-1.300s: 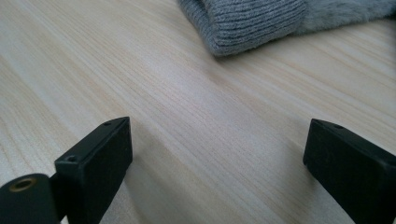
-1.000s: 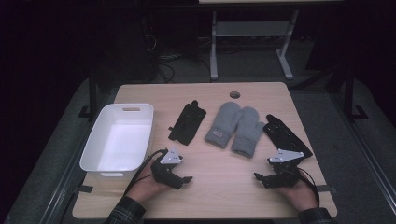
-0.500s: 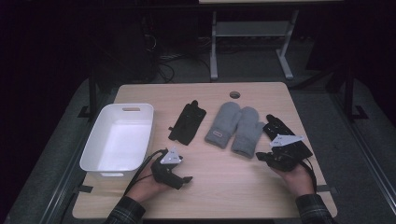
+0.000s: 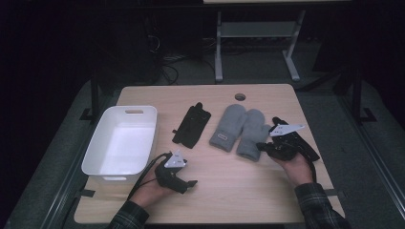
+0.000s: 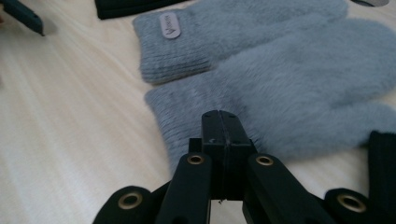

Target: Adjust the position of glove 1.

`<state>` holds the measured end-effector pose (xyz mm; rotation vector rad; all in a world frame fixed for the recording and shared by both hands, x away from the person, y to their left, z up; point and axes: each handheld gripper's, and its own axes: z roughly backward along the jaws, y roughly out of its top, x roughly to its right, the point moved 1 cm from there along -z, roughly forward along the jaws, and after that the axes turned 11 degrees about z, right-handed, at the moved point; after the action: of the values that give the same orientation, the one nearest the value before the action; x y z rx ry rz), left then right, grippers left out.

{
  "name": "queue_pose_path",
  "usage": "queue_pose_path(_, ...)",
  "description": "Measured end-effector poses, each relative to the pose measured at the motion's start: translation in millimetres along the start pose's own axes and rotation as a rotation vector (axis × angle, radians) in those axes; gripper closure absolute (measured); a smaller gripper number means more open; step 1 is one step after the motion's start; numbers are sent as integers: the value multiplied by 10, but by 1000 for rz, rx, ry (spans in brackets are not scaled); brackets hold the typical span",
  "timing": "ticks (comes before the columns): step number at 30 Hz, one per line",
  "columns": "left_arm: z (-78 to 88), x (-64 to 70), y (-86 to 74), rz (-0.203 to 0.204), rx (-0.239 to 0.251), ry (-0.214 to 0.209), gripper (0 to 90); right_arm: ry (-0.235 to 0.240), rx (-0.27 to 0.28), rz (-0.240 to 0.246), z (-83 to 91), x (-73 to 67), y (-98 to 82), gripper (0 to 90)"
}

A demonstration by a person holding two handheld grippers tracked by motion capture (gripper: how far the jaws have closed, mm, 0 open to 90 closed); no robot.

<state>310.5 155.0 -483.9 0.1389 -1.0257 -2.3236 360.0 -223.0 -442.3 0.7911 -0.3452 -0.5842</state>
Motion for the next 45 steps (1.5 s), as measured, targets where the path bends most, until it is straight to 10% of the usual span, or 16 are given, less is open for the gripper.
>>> queue_pose_path(20,-10,1,6,9,2,3,120,64,-74,10,-410,149,100,900)
queue_pose_path(45,-12,2,5,9,5,5,121,138,-96,53,-208,-375,26,900)
